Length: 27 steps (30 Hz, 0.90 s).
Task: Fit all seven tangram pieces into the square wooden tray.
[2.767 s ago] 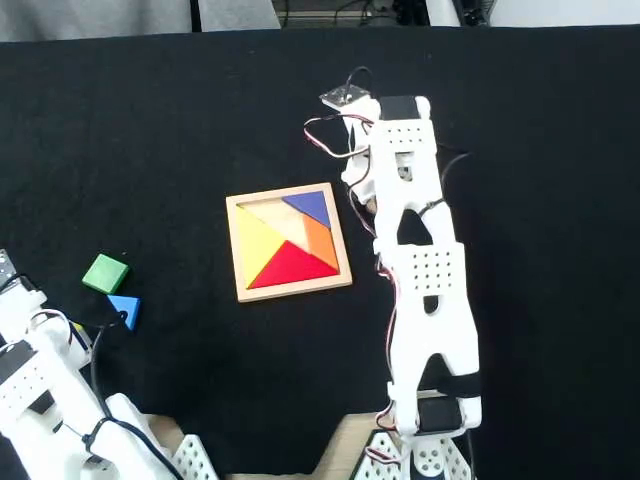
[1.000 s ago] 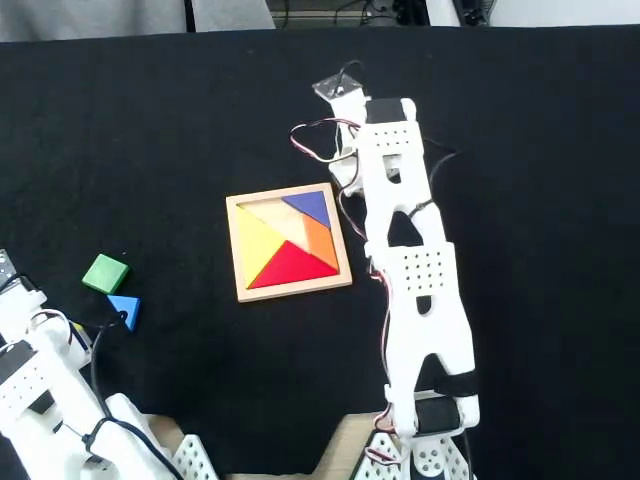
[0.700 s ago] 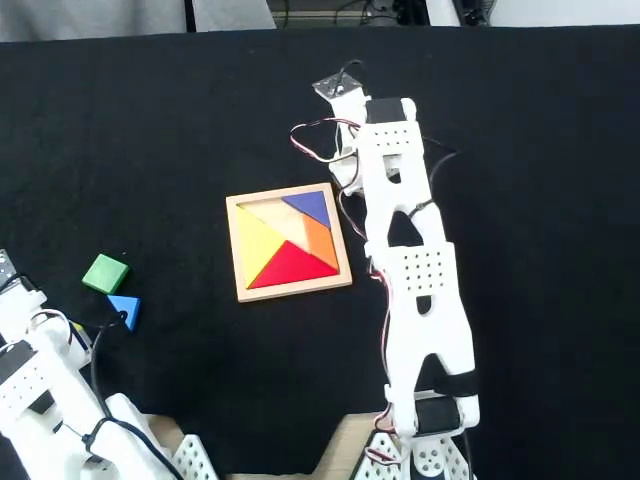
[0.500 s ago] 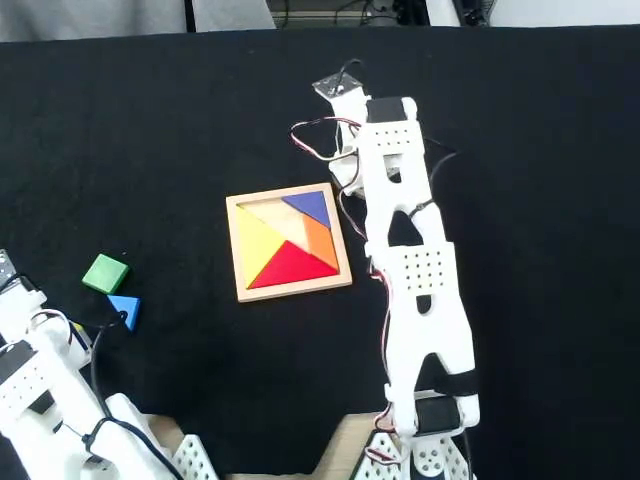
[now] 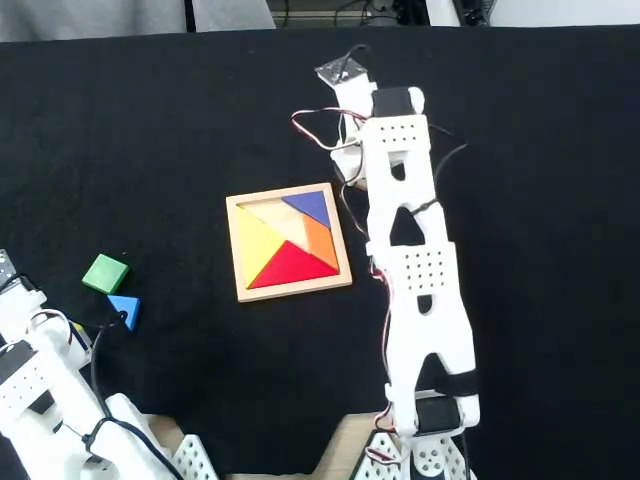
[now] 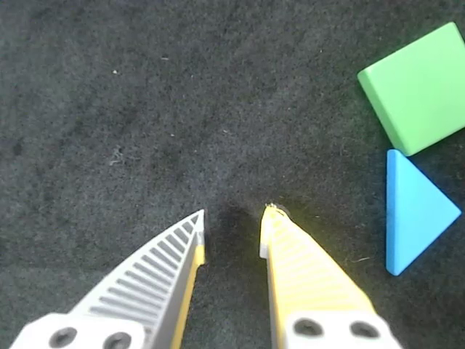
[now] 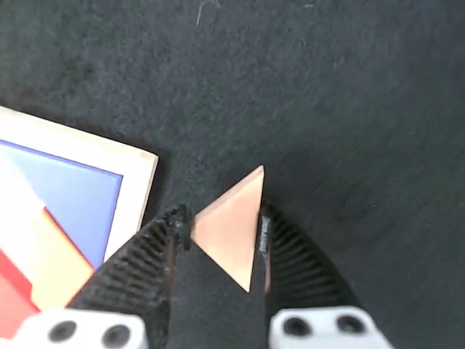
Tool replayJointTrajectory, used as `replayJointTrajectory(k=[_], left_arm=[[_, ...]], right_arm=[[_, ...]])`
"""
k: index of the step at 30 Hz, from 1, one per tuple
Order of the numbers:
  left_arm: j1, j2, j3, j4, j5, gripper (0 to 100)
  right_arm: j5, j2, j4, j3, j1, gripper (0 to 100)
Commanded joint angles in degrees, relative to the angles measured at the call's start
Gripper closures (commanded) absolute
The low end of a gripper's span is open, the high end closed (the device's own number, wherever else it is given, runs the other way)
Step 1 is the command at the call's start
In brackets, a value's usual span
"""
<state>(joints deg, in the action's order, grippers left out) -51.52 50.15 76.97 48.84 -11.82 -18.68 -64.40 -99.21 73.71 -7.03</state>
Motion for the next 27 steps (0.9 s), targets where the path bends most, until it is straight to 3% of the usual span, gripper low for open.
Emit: replayJointTrajectory(k=[1,9,13,18,27], left_arm=[[0.1,0.7,-0.1,-1.1,0.2,86],[0.1,0.7,-0.1,-1.1,0.2,86],[0.1,0.7,-0.1,-1.1,0.2,86],[0.1,0.7,-0.1,-1.1,0.2,86],[0.1,0.9,0.3,-1.1,0.2,86]], right_arm=[[3.3,12.3,-2.2,-6.7,0.7,93.5],[9.9,39.1,-2.0,-35.1,-3.7,93.5],[23.0,47.4,0.0,-44.1,-8.5,93.5],[38.3,47.6,4.9,-52.2,-14.7,93.5],[43.3,41.1,16.9,-55.0,-19.3,93.5]])
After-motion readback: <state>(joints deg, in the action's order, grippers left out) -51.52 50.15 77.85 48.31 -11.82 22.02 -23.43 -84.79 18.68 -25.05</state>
